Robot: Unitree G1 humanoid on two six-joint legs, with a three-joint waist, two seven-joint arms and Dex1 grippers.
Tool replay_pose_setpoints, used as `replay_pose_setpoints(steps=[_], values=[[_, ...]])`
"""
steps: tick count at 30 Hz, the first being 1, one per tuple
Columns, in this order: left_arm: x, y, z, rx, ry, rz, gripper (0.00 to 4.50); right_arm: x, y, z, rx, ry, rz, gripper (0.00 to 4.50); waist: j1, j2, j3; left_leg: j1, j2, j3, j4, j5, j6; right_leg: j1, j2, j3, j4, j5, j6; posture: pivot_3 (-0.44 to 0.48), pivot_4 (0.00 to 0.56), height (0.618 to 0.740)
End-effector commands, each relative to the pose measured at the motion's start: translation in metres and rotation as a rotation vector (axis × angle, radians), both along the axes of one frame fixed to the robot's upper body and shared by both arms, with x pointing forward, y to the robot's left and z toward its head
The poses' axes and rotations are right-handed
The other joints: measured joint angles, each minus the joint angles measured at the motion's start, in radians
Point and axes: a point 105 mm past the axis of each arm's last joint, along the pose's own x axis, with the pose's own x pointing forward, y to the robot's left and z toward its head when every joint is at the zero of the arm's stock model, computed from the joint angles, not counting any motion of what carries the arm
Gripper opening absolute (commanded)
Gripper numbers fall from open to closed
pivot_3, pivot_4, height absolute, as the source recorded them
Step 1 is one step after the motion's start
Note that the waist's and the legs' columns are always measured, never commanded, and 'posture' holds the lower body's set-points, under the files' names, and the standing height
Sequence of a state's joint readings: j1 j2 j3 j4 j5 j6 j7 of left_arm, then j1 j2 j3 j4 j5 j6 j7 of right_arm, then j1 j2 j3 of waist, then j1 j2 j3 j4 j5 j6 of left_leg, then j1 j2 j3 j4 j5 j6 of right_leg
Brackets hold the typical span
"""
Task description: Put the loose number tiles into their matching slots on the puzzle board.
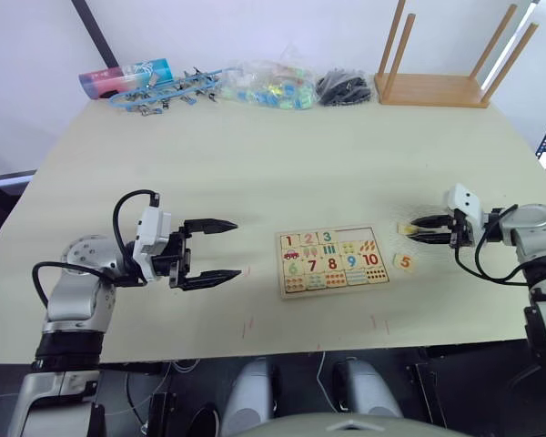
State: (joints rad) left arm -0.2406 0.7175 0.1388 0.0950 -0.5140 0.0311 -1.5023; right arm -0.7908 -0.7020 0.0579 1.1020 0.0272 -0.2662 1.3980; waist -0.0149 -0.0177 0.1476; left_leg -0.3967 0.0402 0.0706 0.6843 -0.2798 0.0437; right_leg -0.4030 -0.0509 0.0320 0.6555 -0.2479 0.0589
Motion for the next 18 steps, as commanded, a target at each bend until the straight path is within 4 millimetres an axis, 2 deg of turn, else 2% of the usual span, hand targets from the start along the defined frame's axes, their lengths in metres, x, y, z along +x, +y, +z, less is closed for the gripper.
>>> replay_pose_setpoints(steps=[1,10,14,18], values=[[-0.002,0.002,0.006,-0.006,-0.03,-0.009,4.5,-0.004,-0.006,-0.003,0.006,0.008,-0.016,0.92,0.0,0.0,0.0,0.0,0.0,0.0,0.0,0.0,0.0,0.0,0.0,0.0,0.0,0.0,0.0,0.0,0.15,0.737],[0.0,0.003,0.005,-0.006,-0.029,-0.024,4.5,-0.004,0.004,0.017,0.032,-0.078,0.04,0.92,0.0,0.0,0.0,0.0,0.0,0.0,0.0,0.0,0.0,0.0,0.0,0.0,0.0,0.0,0.0,0.0,0.15,0.737],[0.0,0.002,0.005,-0.007,-0.03,-0.034,4.5,-0.01,0.011,0.035,-0.007,-0.126,0.061,0.92,0.002,0.001,0.0,0.0,0.001,-0.001,0.0,0.0,0.0,0.0,0.0,0.0,0.0,0.0,0.0,0.0,0.15,0.737],[0.001,0.001,0.003,-0.006,-0.031,-0.036,4.5,-0.019,0.015,0.043,-0.074,-0.143,0.078,0.92,0.002,0.001,0.0,-0.001,0.001,-0.003,0.0,0.0,0.0,-0.001,-0.001,0.001,0.001,0.0,0.0,0.0,0.15,0.737]])
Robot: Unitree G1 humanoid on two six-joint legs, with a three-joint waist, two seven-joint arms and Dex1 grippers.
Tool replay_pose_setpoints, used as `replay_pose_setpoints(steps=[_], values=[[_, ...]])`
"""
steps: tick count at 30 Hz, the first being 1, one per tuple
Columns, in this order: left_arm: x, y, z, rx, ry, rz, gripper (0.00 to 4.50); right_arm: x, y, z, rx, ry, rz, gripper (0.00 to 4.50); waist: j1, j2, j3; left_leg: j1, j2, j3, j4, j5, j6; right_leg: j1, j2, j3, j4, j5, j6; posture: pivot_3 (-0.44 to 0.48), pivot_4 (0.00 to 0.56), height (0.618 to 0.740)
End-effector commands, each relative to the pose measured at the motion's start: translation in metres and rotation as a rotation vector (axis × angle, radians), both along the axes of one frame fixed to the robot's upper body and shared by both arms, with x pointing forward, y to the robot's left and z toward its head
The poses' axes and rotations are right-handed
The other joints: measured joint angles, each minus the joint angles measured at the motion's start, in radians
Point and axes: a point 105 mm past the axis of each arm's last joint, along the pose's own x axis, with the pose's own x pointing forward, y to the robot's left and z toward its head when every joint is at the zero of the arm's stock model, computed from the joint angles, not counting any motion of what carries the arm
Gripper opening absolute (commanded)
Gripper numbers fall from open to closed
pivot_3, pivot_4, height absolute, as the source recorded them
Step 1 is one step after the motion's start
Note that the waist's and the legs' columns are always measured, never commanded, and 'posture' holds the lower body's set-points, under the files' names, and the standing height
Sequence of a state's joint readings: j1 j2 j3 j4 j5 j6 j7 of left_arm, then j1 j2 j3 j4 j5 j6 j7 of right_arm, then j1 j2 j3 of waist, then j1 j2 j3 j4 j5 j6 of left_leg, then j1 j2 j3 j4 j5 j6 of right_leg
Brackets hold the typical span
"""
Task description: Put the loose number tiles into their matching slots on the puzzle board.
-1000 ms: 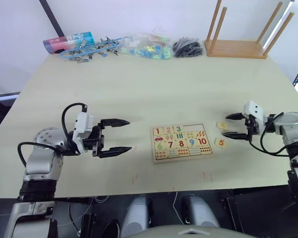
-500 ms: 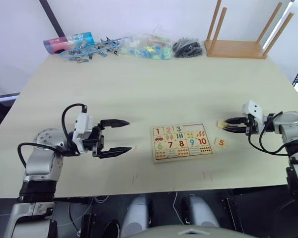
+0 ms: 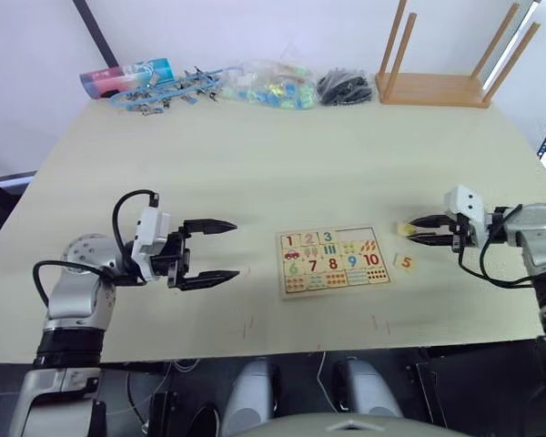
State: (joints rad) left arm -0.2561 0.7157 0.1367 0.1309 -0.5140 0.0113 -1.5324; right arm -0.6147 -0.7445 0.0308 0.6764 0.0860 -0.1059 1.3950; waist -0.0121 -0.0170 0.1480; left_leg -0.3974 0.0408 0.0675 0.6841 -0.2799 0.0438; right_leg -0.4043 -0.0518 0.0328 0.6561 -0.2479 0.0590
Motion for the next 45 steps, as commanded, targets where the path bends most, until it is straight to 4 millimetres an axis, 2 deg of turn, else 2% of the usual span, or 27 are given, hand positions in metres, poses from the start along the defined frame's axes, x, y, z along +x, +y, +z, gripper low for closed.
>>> replay_pose_setpoints(steps=[1,9,13,23,27,33,45], values=[[0.0,-0.002,0.004,-0.006,-0.03,-0.02,4.5,-0.007,0.006,0.027,-0.075,-0.073,0.009,0.92,0.0,0.0,0.0,0.0,0.0,0.0,0.0,0.0,0.0,-0.001,0.0,0.0,0.0,0.0,0.0,0.0,0.15,0.737],[-0.001,-0.005,0.0,-0.016,-0.025,-0.026,4.5,-0.013,0.03,0.036,-0.216,-0.096,0.02,0.92,0.0,0.0,0.0,0.0,0.0,0.0,0.0,0.0,0.0,-0.001,0.0,0.0,0.0,0.0,0.0,0.0,0.15,0.737],[-0.002,-0.005,-0.001,-0.021,-0.028,-0.019,4.5,-0.006,0.04,0.047,-0.303,-0.066,-0.02,0.92,-0.001,0.0,0.0,-0.001,-0.001,0.001,0.0,0.0,0.0,-0.002,0.0,0.0,0.0,0.0,0.0,0.0,0.15,0.737],[-0.002,0.0,0.0,-0.017,-0.038,0.007,4.5,-0.004,0.086,0.066,-0.399,-0.04,0.054,0.92,0.001,0.0,0.0,-0.004,0.0,0.001,-0.001,0.0,0.0,-0.005,0.0,0.001,0.0,0.0,0.0,0.0,0.15,0.737],[-0.001,0.002,-0.001,-0.007,-0.044,0.026,4.5,-0.004,0.107,0.067,-0.43,-0.039,0.078,0.92,-0.001,0.0,0.0,-0.004,0.0,0.001,-0.001,0.0,0.0,-0.005,0.0,0.001,0.0,0.0,0.0,0.0,0.15,0.737],[-0.001,0.004,-0.001,-0.003,-0.046,0.035,4.5,-0.002,0.127,0.066,-0.469,-0.046,0.096,0.92,0.001,0.0,0.0,-0.004,0.0,0.001,-0.001,0.0,0.0,-0.005,0.0,0.0,0.0,0.0,0.0,0.0,0.15,0.737],[-0.001,0.003,-0.001,0.001,-0.055,0.048,4.5,0.004,0.138,0.048,-0.551,-0.048,0.118,0.92,-0.001,-0.001,0.0,-0.004,-0.001,0.001,-0.001,0.0,0.0,-0.005,0.0,0.0,0.0,0.0,0.0,0.0,0.15,0.737]])
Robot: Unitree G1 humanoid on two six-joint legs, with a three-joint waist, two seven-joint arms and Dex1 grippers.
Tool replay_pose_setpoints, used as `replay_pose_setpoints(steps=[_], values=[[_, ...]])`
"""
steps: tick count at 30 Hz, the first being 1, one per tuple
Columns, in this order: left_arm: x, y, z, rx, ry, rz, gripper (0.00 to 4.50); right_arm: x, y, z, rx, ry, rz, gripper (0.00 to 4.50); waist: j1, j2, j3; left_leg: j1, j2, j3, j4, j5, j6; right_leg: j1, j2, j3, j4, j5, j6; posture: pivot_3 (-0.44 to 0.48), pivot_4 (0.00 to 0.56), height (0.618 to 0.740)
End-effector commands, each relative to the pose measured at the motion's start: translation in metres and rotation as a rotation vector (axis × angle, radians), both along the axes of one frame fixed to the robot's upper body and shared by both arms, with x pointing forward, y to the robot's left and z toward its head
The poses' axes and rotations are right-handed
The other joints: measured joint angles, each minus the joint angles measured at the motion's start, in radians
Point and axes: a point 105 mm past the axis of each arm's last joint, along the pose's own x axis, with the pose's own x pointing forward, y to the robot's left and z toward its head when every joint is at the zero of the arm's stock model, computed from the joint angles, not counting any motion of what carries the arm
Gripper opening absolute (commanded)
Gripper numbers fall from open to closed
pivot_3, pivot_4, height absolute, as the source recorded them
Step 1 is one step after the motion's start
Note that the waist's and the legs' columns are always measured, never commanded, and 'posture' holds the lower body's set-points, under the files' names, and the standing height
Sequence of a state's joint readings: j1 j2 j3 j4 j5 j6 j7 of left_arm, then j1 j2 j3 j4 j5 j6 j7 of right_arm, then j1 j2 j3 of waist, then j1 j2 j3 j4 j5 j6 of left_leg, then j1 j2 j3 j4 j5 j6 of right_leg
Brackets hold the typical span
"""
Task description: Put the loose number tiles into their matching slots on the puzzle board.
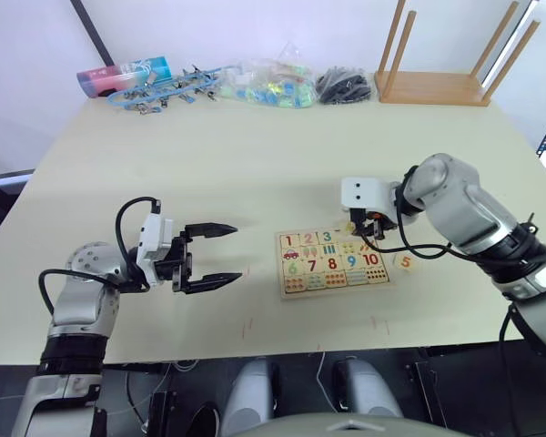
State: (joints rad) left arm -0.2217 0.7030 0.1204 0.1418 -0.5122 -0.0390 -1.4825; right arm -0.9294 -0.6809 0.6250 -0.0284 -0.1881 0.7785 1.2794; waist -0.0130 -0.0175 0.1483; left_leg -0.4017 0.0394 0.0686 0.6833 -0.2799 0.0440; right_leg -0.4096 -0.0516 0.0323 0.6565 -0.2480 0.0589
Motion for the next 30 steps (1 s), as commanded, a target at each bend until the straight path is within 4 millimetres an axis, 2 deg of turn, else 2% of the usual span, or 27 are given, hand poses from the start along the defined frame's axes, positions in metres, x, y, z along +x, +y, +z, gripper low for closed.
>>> replay_pose_setpoints(steps=[1,30], values=[[-0.0009,0.0032,0.0085,0.013,-0.049,0.006,4.5,0.0047,0.0042,0.0102,-0.02,-0.056,0.019,0.92,0.0,0.0,0.0,0.0,0.0,0.0,0.0,0.0,0.0,0.0,0.0,0.0,0.0,0.0,0.0,0.0,0.15,0.737],[-0.0001,0.0018,0.0071,0.006,-0.054,0.028,4.5,0.0074,0.0132,0.0009,-0.045,-0.024,0.059,0.92,-0.001,0.0,0.0,0.0,0.0,0.0,0.0,0.0,0.0,0.0,0.0,0.0,0.0,0.0,0.0,0.0,0.15,0.737]])
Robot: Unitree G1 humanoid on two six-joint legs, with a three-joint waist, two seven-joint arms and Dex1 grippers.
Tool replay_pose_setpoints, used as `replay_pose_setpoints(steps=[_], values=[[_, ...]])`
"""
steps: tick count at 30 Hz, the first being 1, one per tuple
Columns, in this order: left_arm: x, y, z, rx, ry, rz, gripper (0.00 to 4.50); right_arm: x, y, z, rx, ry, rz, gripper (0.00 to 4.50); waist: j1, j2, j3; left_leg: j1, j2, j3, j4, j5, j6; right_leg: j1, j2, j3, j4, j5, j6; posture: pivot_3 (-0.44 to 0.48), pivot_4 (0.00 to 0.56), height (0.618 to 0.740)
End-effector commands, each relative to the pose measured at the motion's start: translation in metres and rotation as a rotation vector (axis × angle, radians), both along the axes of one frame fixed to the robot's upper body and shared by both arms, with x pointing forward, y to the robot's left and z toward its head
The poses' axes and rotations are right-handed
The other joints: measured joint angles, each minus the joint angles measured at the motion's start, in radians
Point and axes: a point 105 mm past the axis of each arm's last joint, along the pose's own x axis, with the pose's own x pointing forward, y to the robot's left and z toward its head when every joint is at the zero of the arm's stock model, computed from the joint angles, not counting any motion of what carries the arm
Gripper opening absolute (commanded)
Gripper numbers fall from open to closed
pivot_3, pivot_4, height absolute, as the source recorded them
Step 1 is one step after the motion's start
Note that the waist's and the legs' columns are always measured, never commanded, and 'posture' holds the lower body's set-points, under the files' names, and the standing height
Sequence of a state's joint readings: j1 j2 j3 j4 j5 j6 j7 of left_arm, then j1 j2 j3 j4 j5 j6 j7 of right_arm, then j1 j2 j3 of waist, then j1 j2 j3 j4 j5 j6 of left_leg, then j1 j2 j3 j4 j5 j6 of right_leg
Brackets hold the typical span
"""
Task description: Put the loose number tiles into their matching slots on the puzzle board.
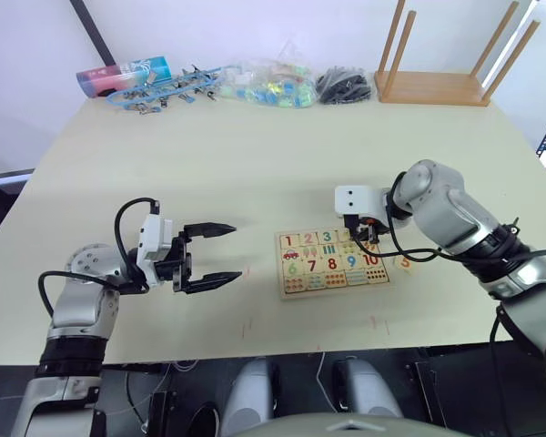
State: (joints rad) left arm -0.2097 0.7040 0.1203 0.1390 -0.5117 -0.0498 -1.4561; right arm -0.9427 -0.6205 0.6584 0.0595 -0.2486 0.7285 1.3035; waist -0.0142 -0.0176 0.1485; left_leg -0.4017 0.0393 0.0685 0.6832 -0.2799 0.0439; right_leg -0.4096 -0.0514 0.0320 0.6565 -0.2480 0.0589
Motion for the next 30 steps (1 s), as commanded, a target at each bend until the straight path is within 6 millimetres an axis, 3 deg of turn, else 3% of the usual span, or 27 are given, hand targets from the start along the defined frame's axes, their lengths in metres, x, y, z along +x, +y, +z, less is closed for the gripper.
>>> replay_pose_setpoints(steps=[1,30], values=[[-0.0008,0.0007,0.0084,0.007,-0.049,0.003,4.5,0.0028,0.0068,0.0137,0.001,-0.048,0.037,0.92,0.0,0.0,0.0,0.0,0.0,0.0,0.0,0.0,0.0,0.0,0.0,0.0,0.0,0.0,0.0,0.0,0.15,0.737],[-0.0015,-0.0008,0.0067,0.005,-0.039,-0.001,4.5,0.0012,0.0003,0.0126,-0.022,-0.029,0.038,0.92,0.0,0.0,0.0,0.0,0.0,0.0,0.0,0.0,0.0,0.0,0.0,0.0,0.0,0.0,0.0,0.0,0.15,0.737]])
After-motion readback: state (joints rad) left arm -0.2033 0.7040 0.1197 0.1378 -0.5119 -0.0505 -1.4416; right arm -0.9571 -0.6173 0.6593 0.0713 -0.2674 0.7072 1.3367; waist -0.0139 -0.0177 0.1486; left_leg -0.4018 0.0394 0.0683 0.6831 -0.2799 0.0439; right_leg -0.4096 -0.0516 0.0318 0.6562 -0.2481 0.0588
